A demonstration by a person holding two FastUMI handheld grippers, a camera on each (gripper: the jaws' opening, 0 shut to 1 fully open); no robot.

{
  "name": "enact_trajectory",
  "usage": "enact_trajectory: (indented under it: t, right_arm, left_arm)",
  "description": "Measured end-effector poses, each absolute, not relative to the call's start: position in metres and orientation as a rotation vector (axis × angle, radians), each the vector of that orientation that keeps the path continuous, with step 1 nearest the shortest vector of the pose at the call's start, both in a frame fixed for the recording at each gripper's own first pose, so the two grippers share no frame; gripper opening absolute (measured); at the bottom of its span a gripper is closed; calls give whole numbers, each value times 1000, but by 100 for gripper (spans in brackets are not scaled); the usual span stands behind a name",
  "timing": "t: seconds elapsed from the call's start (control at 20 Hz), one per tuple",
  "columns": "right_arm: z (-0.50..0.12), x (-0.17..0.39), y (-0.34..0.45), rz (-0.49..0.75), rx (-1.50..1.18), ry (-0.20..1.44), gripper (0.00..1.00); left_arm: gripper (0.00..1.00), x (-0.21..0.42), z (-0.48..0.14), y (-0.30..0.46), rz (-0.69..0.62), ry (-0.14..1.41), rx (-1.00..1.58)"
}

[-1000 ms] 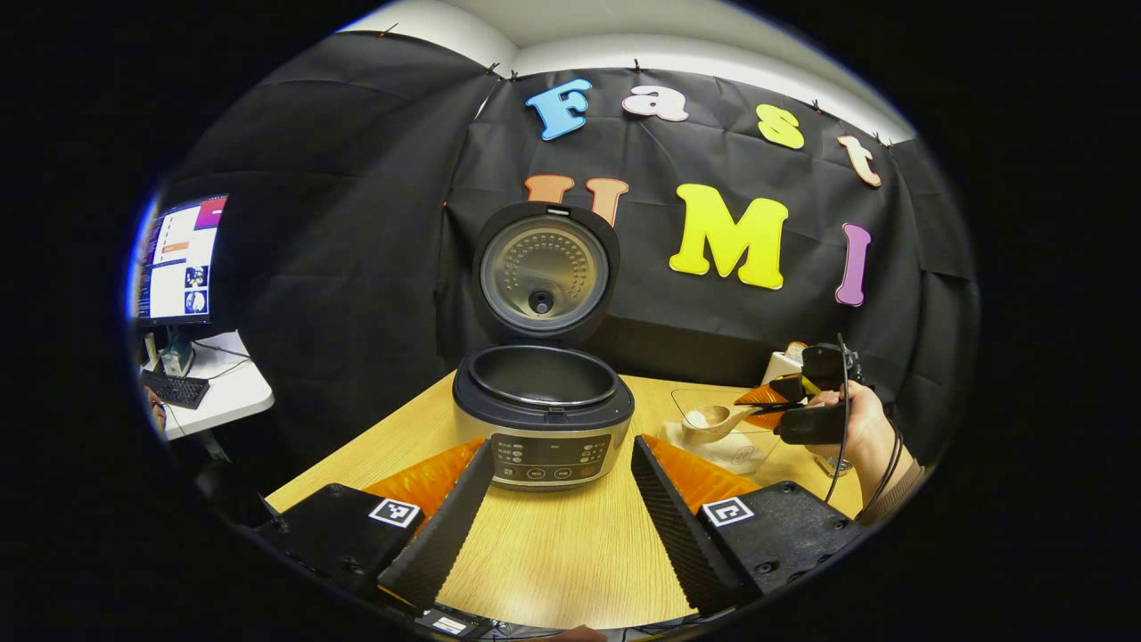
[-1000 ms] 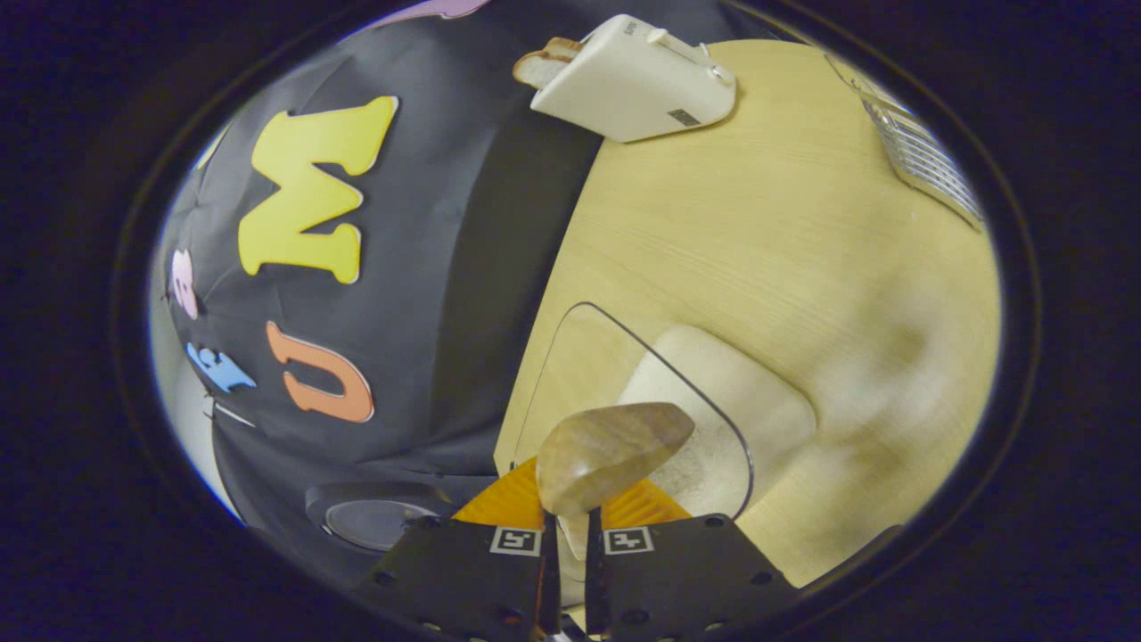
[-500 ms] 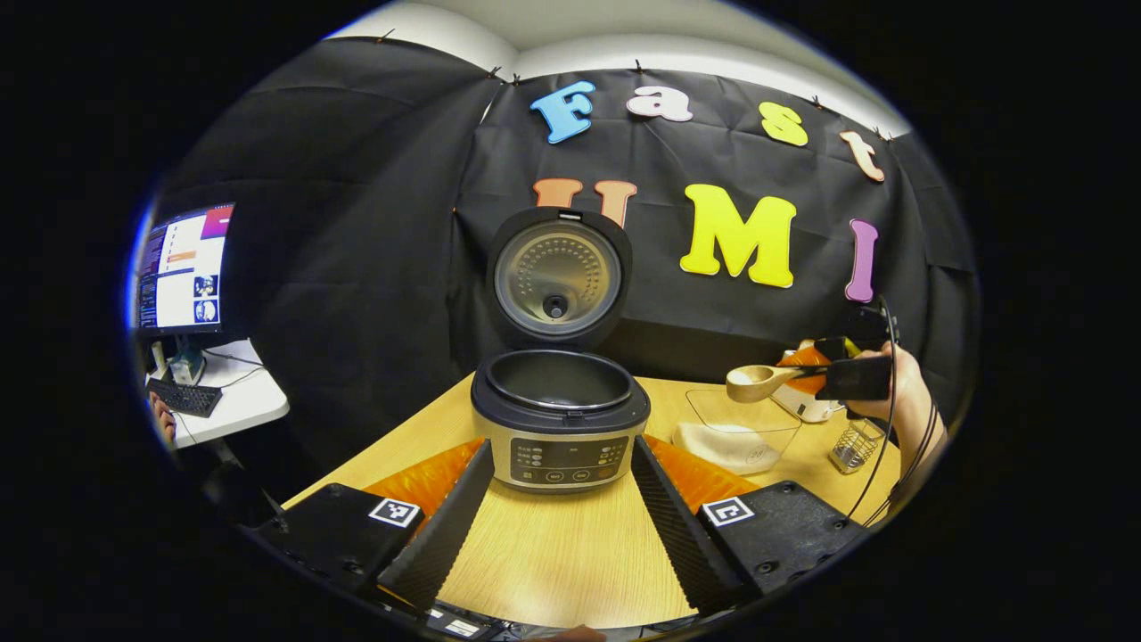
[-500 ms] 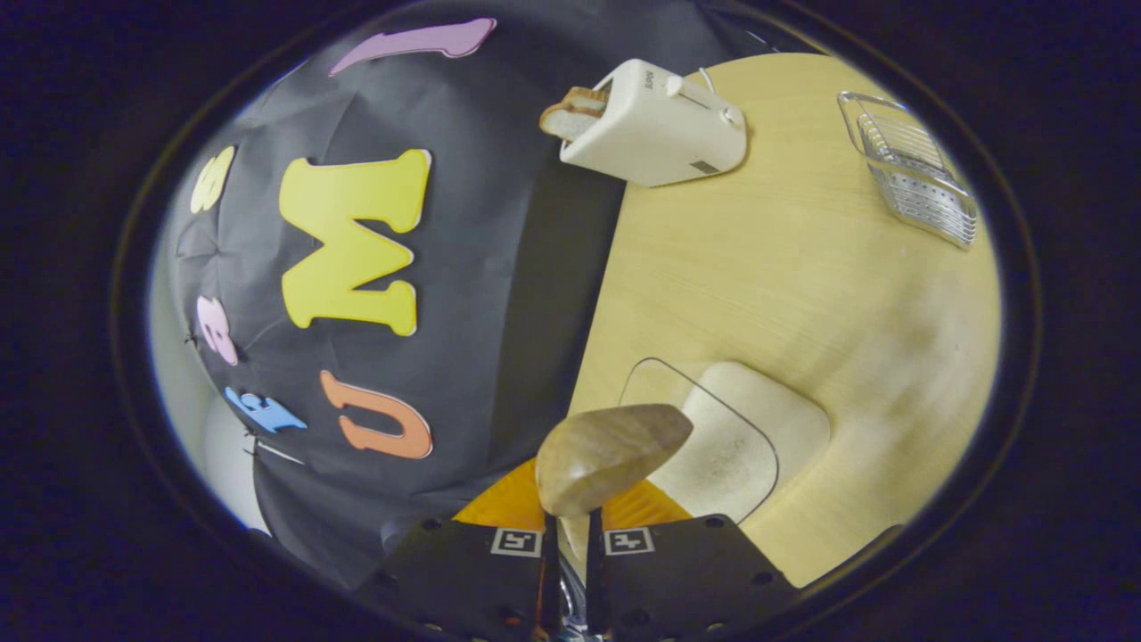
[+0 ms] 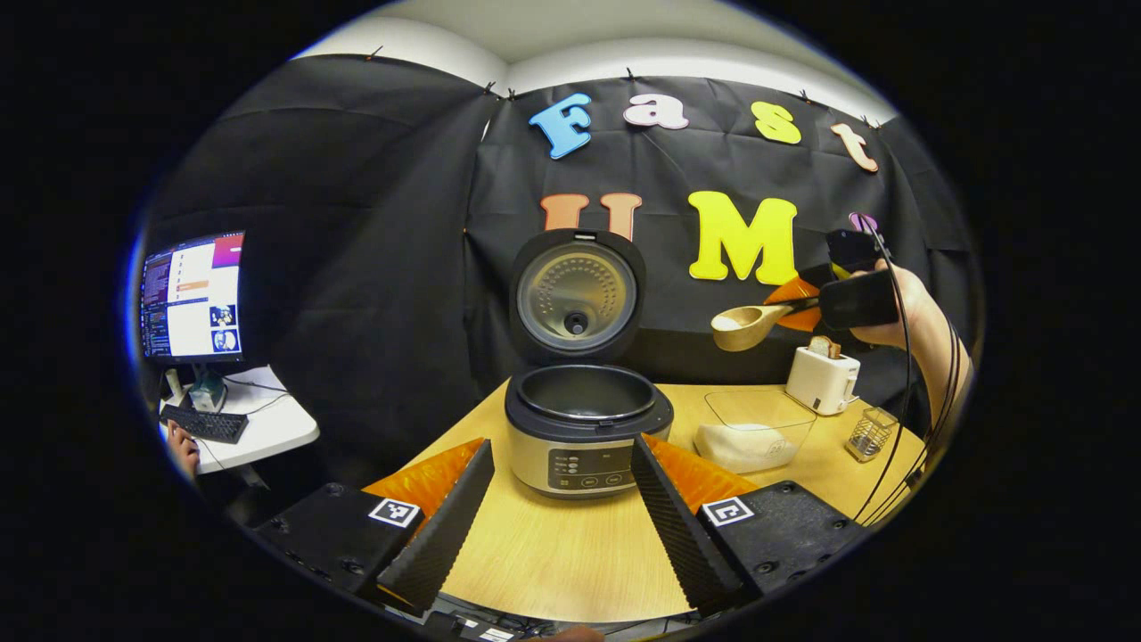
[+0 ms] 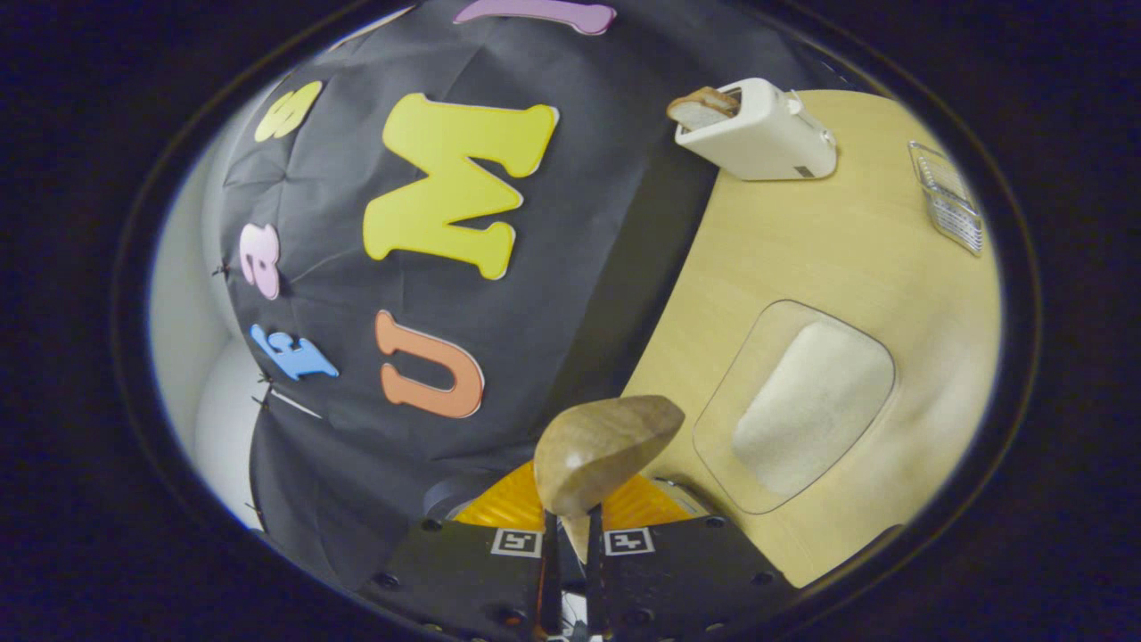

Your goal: Close the left gripper, press the button to open the rice cooker; take a wooden spoon from the chopstick holder with the right hand, scoop a spoonful of rice and pour it into the rice cooker, then put the wooden spoon back into the chopstick holder.

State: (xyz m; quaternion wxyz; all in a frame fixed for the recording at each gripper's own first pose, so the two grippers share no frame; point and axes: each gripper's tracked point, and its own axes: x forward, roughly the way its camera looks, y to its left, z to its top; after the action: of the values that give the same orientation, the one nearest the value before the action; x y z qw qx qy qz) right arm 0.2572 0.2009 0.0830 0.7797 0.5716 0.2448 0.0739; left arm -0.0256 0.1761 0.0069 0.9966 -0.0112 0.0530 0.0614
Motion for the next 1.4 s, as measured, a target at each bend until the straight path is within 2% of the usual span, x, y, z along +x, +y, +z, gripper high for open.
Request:
enact_trajectory:
  t: [0.3,0.7,1.15,1.4]
  right_arm:
    - [96,268,276,155,1088,555,11]
    - [63,288,354,149,862,622,10]
    - [9,295,390,120,509,683,11]
    - [5,297,396,138,357,666,10]
  left_arm:
    - [99,-33,7,204,166,98,-47]
    - [99,-34,6,213,168,102,-65]
    - [99,-34,6,214,183,104,-41]
    - [99,-34,9,212,149,93,-90]
